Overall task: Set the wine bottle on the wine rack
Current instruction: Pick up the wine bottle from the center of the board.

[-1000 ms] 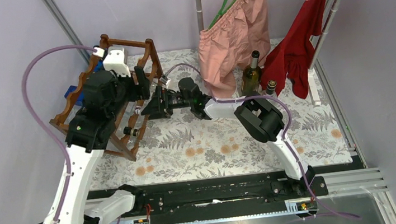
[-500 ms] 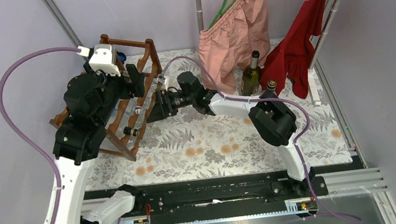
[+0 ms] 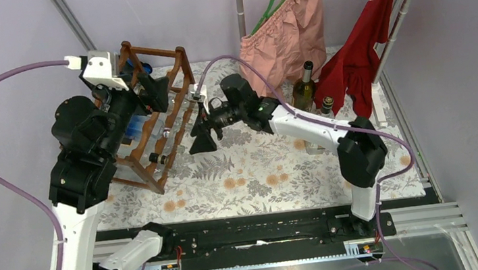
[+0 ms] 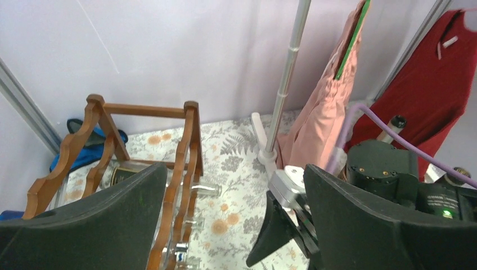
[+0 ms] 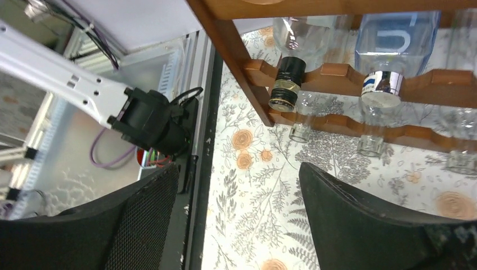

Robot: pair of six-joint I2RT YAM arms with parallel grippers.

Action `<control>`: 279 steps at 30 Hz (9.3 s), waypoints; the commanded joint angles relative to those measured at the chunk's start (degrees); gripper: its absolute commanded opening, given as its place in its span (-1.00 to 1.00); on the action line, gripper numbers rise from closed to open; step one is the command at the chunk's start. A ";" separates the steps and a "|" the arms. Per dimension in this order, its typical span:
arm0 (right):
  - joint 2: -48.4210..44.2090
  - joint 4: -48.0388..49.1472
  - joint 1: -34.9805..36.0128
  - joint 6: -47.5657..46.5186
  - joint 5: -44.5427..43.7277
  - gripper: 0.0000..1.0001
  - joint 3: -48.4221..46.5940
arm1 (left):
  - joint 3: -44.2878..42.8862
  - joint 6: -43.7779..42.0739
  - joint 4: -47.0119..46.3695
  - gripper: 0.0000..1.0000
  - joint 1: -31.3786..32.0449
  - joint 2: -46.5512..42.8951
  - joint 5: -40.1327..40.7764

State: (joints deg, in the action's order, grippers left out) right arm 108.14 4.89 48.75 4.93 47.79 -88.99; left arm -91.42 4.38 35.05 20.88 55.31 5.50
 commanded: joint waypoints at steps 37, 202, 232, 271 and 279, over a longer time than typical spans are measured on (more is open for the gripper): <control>-29.96 -44.07 -28.39 -31.62 -21.68 1.00 -12.26 | 24.00 20.05 -34.61 0.97 -0.24 -2.80 -12.92; -7.01 -85.61 -26.13 -43.74 13.28 0.70 -17.02 | 16.80 -57.41 10.85 -1.00 11.40 24.78 -40.55; -7.71 -82.60 -21.83 -35.72 16.37 -1.00 -10.66 | 13.62 -56.92 11.80 -0.30 12.14 25.82 -35.16; -9.96 -85.26 -24.63 -37.37 27.80 -1.00 -6.98 | 15.81 -48.66 4.45 0.73 11.33 20.08 -42.99; -9.63 -82.52 -24.68 -34.10 29.03 -1.00 -5.84 | 15.92 -45.64 -2.42 0.97 11.44 16.71 -49.31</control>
State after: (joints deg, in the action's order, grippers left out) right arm 101.34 -77.30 23.14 -29.61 68.01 -94.24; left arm -72.95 -43.53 42.04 32.67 74.37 -39.44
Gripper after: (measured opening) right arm 0.389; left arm 0.986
